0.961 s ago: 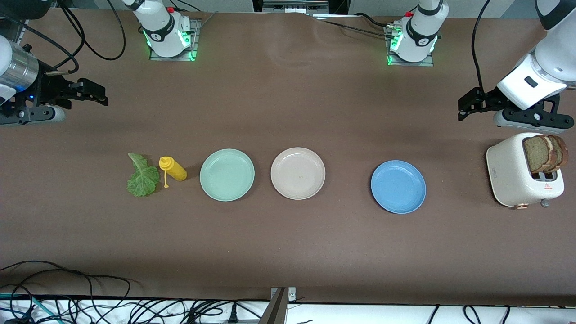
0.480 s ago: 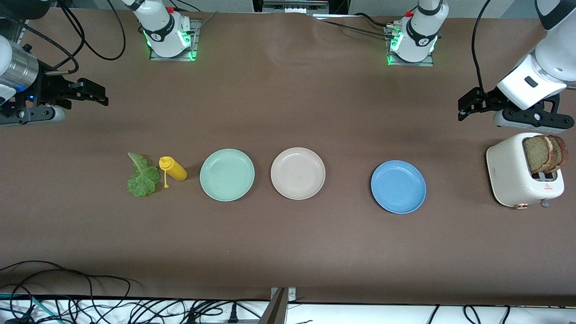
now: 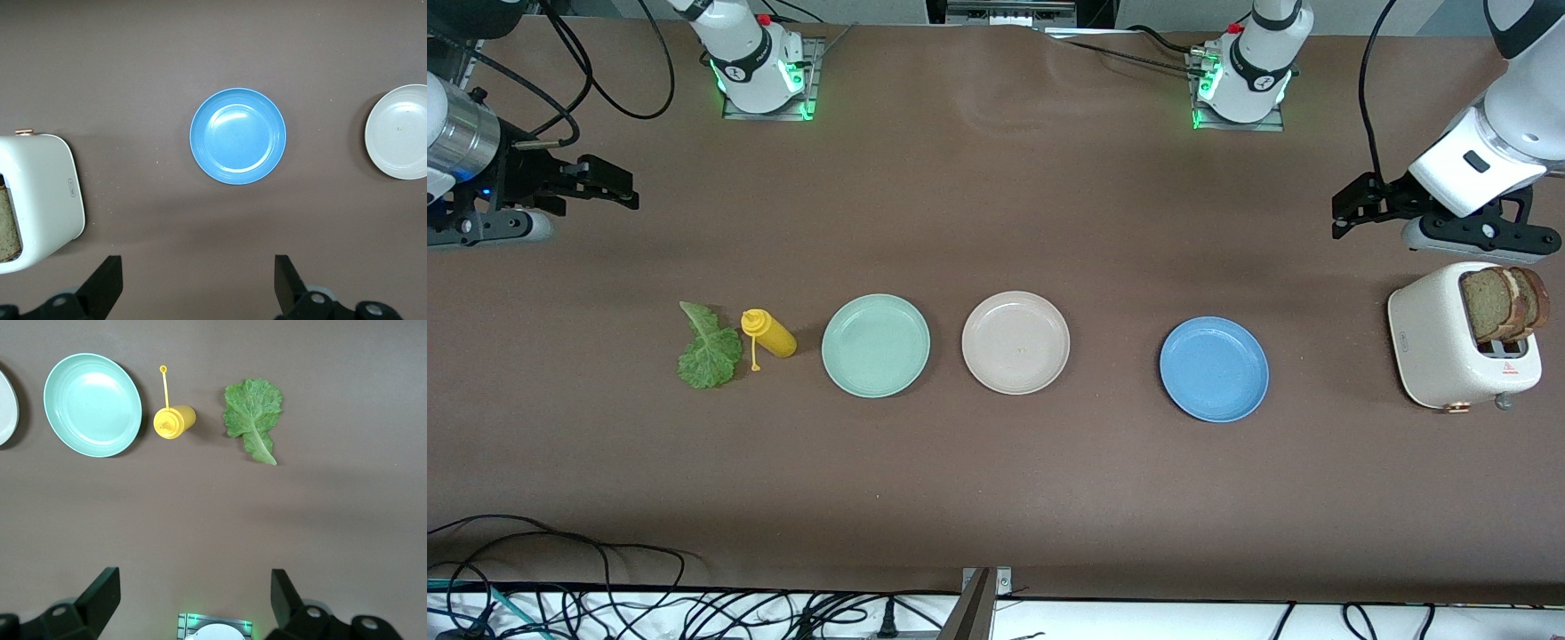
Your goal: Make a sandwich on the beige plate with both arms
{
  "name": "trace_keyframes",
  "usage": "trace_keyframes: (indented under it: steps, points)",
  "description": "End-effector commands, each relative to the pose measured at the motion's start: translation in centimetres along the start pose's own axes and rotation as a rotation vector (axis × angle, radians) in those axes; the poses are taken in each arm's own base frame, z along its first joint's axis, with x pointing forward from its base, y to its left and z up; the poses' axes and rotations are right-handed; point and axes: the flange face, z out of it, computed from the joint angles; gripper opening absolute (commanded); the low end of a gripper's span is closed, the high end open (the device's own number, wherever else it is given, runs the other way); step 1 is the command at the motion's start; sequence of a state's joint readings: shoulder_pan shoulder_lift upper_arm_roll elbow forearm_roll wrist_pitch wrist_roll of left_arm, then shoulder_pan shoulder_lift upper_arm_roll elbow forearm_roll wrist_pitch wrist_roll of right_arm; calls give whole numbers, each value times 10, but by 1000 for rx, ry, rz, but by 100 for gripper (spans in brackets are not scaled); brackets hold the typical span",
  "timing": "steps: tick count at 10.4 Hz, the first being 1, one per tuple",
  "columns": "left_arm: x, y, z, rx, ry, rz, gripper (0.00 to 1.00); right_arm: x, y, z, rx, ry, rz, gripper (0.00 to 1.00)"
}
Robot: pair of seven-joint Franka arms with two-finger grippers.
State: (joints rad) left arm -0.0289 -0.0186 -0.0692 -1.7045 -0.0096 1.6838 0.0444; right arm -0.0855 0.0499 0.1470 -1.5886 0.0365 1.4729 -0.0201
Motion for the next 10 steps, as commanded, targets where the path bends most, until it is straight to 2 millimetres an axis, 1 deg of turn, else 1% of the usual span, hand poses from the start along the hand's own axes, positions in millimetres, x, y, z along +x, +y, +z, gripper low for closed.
trace_keyframes:
  steps: [1, 10]
  points:
    - [-1, -2, -5, 20, -3, 18, 100, 5, 4, 1, 15, -5, -7, 100]
    - [-2, -2, -4, 19, -17, 18, 100, 9, 1, 8, 16, -15, -13, 100]
